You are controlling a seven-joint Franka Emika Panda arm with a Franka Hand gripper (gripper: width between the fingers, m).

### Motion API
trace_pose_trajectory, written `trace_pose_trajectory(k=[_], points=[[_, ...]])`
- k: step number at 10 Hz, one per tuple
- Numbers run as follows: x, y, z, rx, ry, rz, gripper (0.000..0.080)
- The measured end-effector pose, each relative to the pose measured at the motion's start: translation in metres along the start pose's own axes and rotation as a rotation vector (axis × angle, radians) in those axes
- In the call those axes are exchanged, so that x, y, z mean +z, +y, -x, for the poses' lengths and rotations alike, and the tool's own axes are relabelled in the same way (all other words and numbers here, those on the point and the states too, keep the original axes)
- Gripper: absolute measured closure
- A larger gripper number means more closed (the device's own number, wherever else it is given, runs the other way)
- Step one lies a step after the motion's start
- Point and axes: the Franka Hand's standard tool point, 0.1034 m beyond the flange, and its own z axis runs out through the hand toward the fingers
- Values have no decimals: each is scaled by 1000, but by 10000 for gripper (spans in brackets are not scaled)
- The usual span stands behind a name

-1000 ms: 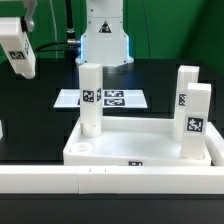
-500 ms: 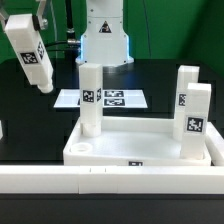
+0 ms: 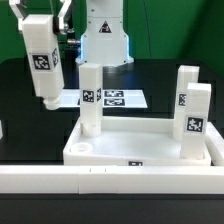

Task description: Assemble desk

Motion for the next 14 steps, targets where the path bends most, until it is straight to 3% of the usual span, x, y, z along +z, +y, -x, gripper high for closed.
trace_pose_trajectory(k=[1,2,5,9,10,11,14], points=[[2,-2,4,11,40,16,511],[6,-28,9,52,28,-7,511],[8,-63,10,20,56,-32,511],[10,-58,13,17,42,-31,511],[8,-25,24,-63,56,-18,511],[10,-10,32,-40,49,-20,511],[14,-7,33,-93,44,-49,511]])
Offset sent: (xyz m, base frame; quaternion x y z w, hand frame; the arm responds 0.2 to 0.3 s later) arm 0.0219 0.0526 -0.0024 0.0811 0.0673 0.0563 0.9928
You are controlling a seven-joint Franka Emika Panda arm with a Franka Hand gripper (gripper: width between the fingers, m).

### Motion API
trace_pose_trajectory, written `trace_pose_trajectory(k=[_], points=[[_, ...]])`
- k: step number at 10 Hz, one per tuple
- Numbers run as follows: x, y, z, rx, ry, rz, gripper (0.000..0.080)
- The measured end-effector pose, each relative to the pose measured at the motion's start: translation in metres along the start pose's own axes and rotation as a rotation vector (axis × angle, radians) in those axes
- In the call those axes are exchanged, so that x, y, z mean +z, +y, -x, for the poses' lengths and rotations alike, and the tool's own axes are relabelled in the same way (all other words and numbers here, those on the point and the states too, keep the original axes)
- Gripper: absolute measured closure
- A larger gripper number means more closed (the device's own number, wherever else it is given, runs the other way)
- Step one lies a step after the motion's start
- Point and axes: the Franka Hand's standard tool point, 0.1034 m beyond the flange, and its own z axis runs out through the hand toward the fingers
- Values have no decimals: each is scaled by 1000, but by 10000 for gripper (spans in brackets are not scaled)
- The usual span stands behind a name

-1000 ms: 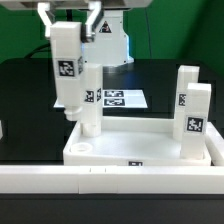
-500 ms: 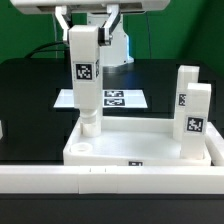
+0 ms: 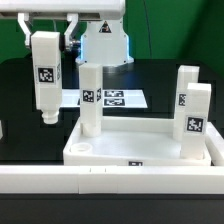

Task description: Assemble desk

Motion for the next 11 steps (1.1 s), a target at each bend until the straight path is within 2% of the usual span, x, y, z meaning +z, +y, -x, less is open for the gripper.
trace_pose_trajectory(k=[4,7,11], points=[[18,-24,7,67,-8,2,511],[32,-33,11,85,-26,1,511],[38,-39,12,97,-30,-1,511]])
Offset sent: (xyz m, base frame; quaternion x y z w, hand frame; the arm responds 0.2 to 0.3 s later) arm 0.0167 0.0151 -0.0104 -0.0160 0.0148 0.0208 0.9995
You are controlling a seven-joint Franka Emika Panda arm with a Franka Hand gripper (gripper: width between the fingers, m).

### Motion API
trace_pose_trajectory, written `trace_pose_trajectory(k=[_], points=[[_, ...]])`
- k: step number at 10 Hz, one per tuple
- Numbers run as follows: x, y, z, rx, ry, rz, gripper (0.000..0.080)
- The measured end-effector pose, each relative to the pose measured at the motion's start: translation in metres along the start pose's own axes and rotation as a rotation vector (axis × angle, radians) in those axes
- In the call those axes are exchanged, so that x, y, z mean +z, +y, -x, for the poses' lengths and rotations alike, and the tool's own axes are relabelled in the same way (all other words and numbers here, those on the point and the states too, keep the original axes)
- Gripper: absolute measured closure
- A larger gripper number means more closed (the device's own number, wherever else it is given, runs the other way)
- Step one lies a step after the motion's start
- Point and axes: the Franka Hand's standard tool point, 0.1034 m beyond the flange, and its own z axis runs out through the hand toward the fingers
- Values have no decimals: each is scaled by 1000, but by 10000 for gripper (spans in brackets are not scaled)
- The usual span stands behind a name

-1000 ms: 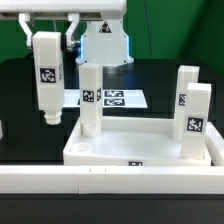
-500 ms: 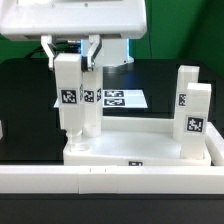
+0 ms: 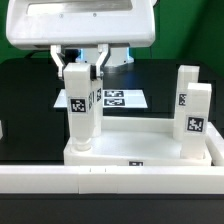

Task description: Assemble desk

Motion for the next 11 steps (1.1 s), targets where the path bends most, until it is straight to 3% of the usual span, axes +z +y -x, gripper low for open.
trace_pose_trajectory(k=[5,10,11], points=[[11,1,-2,2,9,13,509],[13,6,-6,-9,93,64,509],[13,6,-6,-9,92,63,428]])
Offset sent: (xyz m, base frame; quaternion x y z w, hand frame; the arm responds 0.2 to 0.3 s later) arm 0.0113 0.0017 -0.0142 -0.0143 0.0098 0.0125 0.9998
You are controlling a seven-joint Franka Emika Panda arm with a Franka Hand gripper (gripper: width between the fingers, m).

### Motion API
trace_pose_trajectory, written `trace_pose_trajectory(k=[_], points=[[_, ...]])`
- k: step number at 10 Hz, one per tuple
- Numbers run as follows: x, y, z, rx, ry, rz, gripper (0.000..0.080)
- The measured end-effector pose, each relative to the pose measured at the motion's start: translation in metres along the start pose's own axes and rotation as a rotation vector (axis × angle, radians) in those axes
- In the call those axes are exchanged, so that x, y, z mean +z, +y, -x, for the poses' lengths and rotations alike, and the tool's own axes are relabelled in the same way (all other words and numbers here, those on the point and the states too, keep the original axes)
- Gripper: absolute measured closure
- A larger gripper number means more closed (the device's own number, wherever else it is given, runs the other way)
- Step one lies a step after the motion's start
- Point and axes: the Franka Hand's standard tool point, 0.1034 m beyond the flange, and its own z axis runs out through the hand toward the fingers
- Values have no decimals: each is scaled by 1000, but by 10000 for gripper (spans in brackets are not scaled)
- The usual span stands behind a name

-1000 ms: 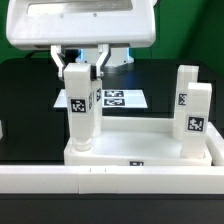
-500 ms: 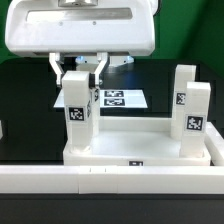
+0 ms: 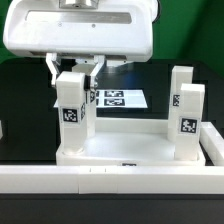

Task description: Assemble desk

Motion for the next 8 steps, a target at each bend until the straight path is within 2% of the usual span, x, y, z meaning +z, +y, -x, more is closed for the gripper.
trace_pose_trajectory(k=[1,3,8], points=[[0,0,0,0,0,0,428],[0,0,0,0,0,0,179],[0,0,0,0,0,0,150]])
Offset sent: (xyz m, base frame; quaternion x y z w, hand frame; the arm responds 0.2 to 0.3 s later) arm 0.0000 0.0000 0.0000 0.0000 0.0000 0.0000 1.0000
